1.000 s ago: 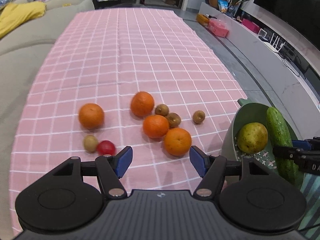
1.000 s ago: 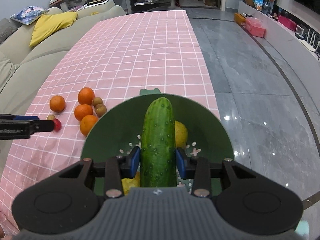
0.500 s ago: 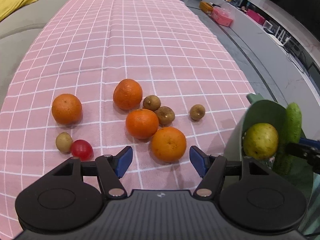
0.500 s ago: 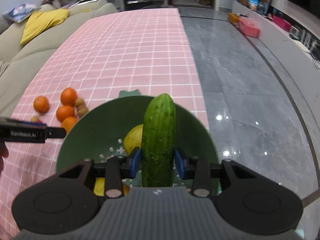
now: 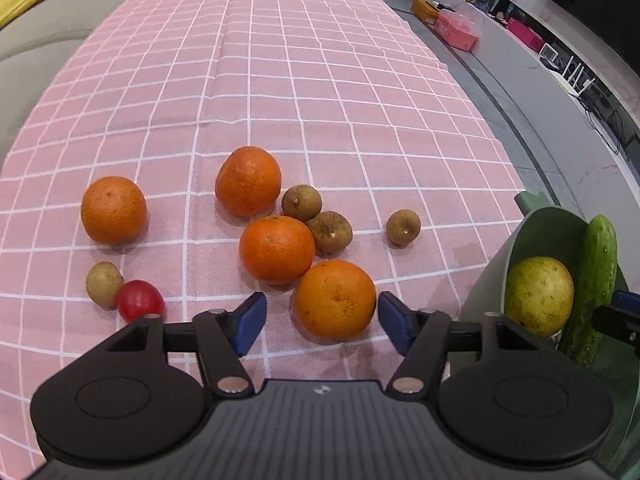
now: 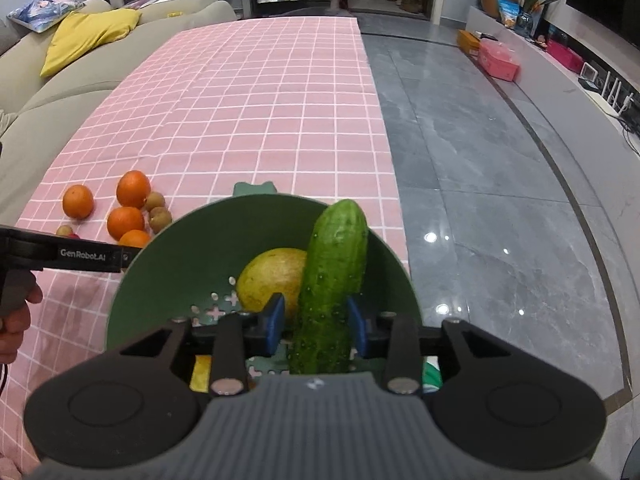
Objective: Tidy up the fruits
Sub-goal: 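Lower the cucumber upright into the colander while the left tool grasps an orange, then carry the orange with the left tool over the colander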
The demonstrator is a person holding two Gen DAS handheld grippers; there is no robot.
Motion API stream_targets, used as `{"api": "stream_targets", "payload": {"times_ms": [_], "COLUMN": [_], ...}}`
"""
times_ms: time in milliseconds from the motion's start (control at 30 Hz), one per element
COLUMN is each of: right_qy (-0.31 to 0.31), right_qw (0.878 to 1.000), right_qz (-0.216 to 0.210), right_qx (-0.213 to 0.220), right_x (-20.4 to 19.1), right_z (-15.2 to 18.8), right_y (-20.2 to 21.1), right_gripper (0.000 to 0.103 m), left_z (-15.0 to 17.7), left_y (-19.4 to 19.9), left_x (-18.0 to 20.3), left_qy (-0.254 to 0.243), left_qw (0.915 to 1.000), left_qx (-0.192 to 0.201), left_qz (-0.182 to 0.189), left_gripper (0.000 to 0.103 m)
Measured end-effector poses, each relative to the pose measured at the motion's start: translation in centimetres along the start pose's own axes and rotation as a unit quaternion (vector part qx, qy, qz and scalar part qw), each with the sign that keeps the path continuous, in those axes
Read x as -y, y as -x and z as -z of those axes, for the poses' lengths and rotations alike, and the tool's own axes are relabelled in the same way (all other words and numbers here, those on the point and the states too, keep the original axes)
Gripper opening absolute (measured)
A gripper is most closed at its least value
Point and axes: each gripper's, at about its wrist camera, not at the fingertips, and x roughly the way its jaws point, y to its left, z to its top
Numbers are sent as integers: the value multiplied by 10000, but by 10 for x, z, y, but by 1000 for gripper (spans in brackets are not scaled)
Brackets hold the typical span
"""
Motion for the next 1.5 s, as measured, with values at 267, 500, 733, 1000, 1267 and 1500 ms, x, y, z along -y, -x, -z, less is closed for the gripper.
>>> {"api": "stream_targets", "payload": {"times_ms": [267,500,733,1000,1267,1500], "right_qy": [-50,-105,-290,-274,-66,-167], "right_qw": [10000,9999,9994,9995,9999,9998], "right_qz": [-19,-69,-83,-52,-37,8], "right_qx": [54,71,145,150,106,-66], "right_x": [0,-1,4,2,-4,0], "right_z": [2,3,5,9,13,19], "right_y": [0,1,2,4,-1,-7], "right_gripper": [39,47,47,47,47,45], "left_z": [1,-6,-16,-11,4,8], "left_y": [-4,19,59,61,33,27], "left_x": [6,4,29,85,105,110], "left_qy": [-60,112,-330,-1357,-1974,-2156], "left_qw": [9995,9985,9938,9846,9755,9717], "left_qx": [-168,14,143,-137,-541,-605], "left_qz": [254,539,1048,1089,803,758], "left_gripper": [49,48,48,48,48,48]}}
